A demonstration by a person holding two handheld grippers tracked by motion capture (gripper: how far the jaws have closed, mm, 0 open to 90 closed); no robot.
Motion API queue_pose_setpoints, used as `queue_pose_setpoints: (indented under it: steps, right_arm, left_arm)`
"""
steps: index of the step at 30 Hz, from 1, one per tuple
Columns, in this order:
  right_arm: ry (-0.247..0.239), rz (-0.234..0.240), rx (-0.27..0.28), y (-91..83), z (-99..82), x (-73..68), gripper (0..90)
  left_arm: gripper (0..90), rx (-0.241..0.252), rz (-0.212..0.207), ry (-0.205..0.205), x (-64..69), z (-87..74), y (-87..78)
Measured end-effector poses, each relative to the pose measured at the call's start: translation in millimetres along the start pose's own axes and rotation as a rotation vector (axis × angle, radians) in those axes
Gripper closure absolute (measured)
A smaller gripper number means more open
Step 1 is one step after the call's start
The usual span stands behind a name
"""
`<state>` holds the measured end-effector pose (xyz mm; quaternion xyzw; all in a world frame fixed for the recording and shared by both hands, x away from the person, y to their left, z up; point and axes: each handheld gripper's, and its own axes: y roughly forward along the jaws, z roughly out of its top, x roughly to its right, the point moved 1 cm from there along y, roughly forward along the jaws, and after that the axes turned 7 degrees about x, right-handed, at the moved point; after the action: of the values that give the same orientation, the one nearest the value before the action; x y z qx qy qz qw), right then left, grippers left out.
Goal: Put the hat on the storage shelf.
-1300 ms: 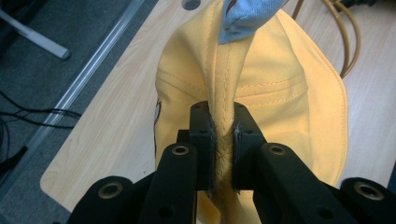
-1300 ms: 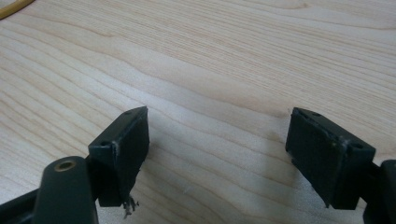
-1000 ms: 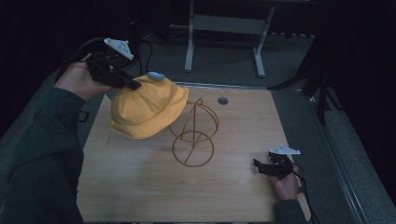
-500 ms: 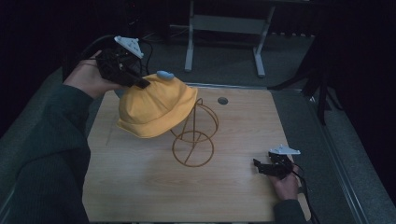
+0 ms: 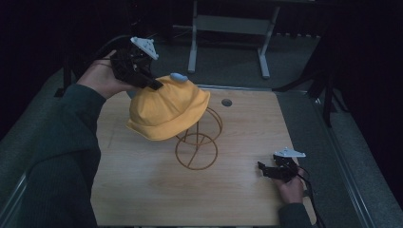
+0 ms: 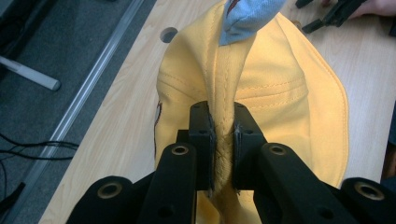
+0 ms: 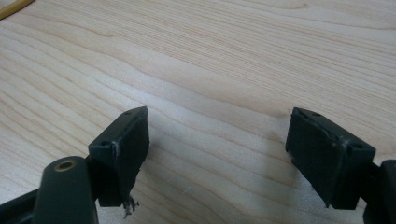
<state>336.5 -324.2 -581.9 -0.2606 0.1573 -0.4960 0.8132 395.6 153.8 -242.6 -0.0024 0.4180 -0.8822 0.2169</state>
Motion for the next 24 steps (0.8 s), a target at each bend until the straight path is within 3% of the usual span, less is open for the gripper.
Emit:
queue_pose_setpoints:
  steps: [11, 24]
  right_arm:
    - [0.001, 0.000, 0.002, 0.2, -0.1, -0.1, 21.5]
    - [0.000, 0.000, 0.001, 0.1, 0.0, 0.0, 21.5]
  left_arm:
    - [81.2, -0.015, -0.007, 0.033, 6.8, 14.6, 8.0]
    - [80.1, -0.028, -0.035, 0.074, 16.0, 34.0, 34.0]
